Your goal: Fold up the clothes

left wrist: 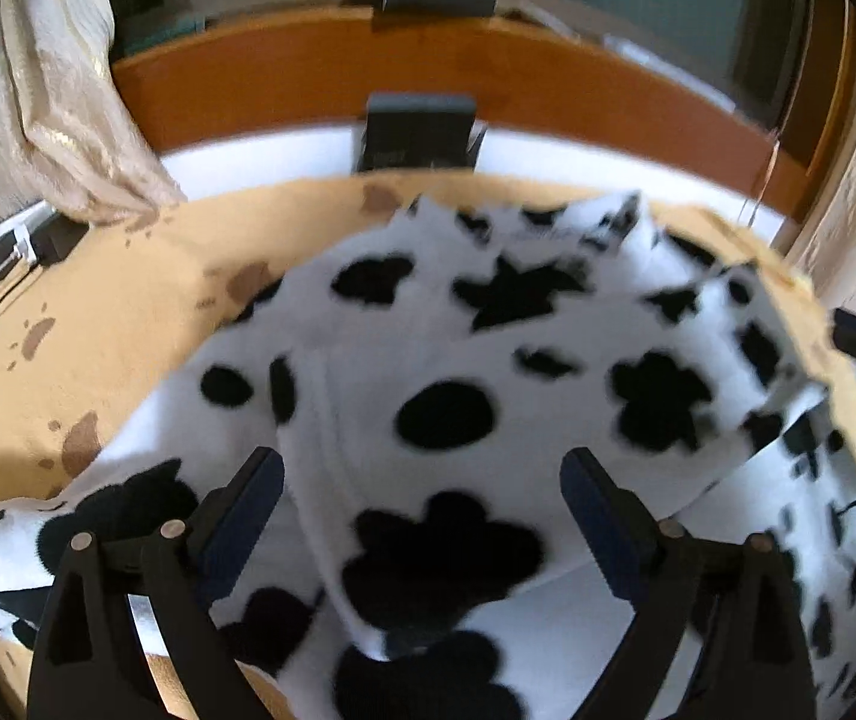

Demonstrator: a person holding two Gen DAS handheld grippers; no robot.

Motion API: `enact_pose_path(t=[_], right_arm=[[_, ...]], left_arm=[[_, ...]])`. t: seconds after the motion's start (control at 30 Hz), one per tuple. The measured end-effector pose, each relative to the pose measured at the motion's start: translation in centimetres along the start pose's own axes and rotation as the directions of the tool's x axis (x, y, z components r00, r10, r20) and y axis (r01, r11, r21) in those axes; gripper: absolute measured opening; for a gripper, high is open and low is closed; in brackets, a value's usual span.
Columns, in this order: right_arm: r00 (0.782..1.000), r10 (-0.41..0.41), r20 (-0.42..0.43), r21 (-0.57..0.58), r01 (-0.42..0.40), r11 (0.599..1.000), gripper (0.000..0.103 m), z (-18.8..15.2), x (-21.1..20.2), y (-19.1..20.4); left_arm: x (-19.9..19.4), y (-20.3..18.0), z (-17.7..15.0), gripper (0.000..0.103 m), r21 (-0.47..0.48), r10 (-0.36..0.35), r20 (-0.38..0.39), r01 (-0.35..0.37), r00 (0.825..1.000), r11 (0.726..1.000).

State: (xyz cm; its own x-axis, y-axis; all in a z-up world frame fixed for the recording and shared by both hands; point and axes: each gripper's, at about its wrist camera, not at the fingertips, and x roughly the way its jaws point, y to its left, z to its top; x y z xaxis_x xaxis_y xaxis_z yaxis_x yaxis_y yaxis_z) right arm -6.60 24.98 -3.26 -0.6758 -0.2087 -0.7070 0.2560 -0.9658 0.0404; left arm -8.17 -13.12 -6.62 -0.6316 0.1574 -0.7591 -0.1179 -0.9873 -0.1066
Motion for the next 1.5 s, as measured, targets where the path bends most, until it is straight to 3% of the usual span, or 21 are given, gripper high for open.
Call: enact_pose_path(t=[0.1,0.2,0.37,0.57,0.7,0.83,0.93,1.0,1.07,1.27,1.37,1.47,1.5], right_arm=[[0.998,0.002,-0.063,-0.012,-0.002,1.0,0.075,0.2,3.1,1.4],[0.985,0.017,-0.172,-0.044,-0.025,0.999,0.076,-2.1,6.1,2.8],[0.991,-0.029,-0.132,-0.111,0.014,0.994,0.082,-3.8,6.1,3.6],[0.991,-0.051,-0.127,-0.109,0.038,0.993,0.088,-3.6,6.7,3.8],[0.991,-0.046,-0.128,-0.103,0.033,0.994,0.089,-3.7,6.4,3.4],[0.991,-0.045,-0.128,-0.101,0.032,0.994,0.089,-3.7,6.3,3.4],[0.991,-0.045,-0.128,-0.102,0.032,0.994,0.089,-3.8,6.3,3.4],[0.991,-0.047,-0.127,-0.103,0.034,0.994,0.089,-3.8,6.4,3.4],[0.991,-0.05,-0.126,-0.105,0.037,0.994,0.089,-3.8,6.4,3.5],[0.99,-0.06,-0.125,-0.107,0.047,0.993,0.093,-3.8,6.4,3.5],[0.99,-0.065,-0.124,-0.107,0.051,0.993,0.093,-3.8,6.4,3.5],[0.99,-0.069,-0.124,-0.107,0.056,0.993,0.093,-3.8,6.4,3.5],[0.99,-0.071,-0.123,-0.107,0.057,0.993,0.093,-3.8,6.4,3.5]], left_arm=[[1.1,-0.9,-0.3,0.099,0.004,-0.035,-0.032,0.035,0.999,0.999],[3.2,-1.3,-1.1,0.099,0.0,-0.052,-0.091,0.052,0.995,0.999],[3.9,-2.4,-1.7,0.102,0.067,-0.006,-0.085,0.012,0.996,0.998],[2.7,-0.6,-1.7,0.102,-0.065,-0.097,-0.033,0.095,0.995,0.993],[1.3,1.2,-1.9,0.102,-0.184,-0.174,0.023,0.175,0.985,0.967],[-3.1,4.8,-3.4,0.102,-0.349,-0.245,0.169,0.29,0.955,0.891],[-6.3,8.4,-5.0,0.102,-0.463,-0.241,0.287,0.354,0.927,0.812],[-8.9,12.4,-6.8,0.103,-0.572,-0.207,0.39,0.412,0.897,0.709],[-10.5,15.7,-8.3,0.103,-0.654,-0.15,0.449,0.438,0.881,0.617],[-11.9,23.2,-11.4,0.103,-0.799,-0.008,0.47,0.43,0.883,0.42],[-10.5,25.4,-12.1,0.103,-0.838,-0.007,0.472,0.452,0.881,0.306],[-9.5,26.8,-12.3,0.103,-0.872,-0.002,0.443,0.431,0.897,0.233],[-9.3,27.0,-12.2,0.103,-0.875,0.005,0.441,0.428,0.898,0.226]])
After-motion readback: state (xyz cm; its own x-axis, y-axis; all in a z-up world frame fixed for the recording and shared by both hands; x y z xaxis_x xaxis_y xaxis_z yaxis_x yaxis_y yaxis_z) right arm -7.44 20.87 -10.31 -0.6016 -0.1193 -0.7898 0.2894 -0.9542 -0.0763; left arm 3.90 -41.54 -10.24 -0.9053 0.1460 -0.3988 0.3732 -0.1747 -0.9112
